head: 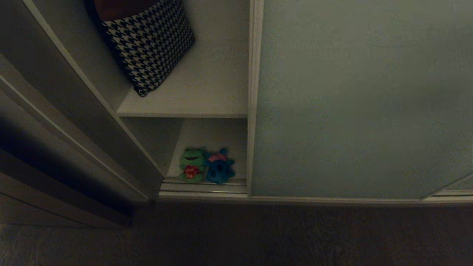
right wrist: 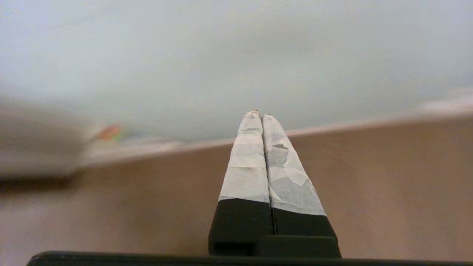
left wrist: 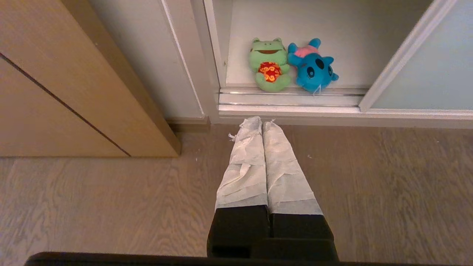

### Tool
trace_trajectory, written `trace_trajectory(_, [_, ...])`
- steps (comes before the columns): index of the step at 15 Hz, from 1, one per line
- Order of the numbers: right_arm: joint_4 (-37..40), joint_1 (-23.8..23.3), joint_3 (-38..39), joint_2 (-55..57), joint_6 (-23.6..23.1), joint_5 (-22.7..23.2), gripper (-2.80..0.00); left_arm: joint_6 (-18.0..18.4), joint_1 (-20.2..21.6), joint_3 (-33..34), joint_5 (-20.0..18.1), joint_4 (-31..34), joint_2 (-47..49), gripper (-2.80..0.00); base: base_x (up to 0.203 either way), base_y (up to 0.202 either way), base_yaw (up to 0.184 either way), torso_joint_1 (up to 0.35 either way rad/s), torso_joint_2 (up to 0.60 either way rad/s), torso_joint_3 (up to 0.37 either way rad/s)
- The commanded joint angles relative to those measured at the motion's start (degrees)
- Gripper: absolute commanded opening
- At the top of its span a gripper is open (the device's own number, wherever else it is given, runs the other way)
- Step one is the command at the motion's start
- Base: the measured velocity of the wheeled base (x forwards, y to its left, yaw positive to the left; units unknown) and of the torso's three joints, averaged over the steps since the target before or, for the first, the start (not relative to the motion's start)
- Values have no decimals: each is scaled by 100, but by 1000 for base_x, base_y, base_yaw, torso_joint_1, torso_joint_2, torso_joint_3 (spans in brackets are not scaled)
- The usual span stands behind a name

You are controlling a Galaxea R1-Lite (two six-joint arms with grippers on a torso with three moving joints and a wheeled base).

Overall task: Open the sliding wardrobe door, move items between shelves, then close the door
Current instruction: Close the door

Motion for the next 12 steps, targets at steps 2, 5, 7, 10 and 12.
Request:
trace_trajectory(2, [1,-1676,499,-485,8,-21,-280,3,2,1,0,-4,8,-280,0,0,0,0,0,0])
trace_trajectory(5, [-77,-3522,850,-467,33,10,-280,3,2,4,0,-2,8,-280,0,0,0,0,0,0])
trace_trajectory(7, [-389,-4663,939,-190,53,134,-280,3,2,-4,0,-4,8,-280,0,0,0,0,0,0])
trace_trajectory(10, [-1189,-5795,757,675,78,556,-280,3,2,3,0,-4,8,-280,0,0,0,0,0,0])
trace_trajectory(12, [-1379,-6207,236,1285,189,701,-280,3,2,-4,0,-4,8,-280,0,0,0,0,0,0])
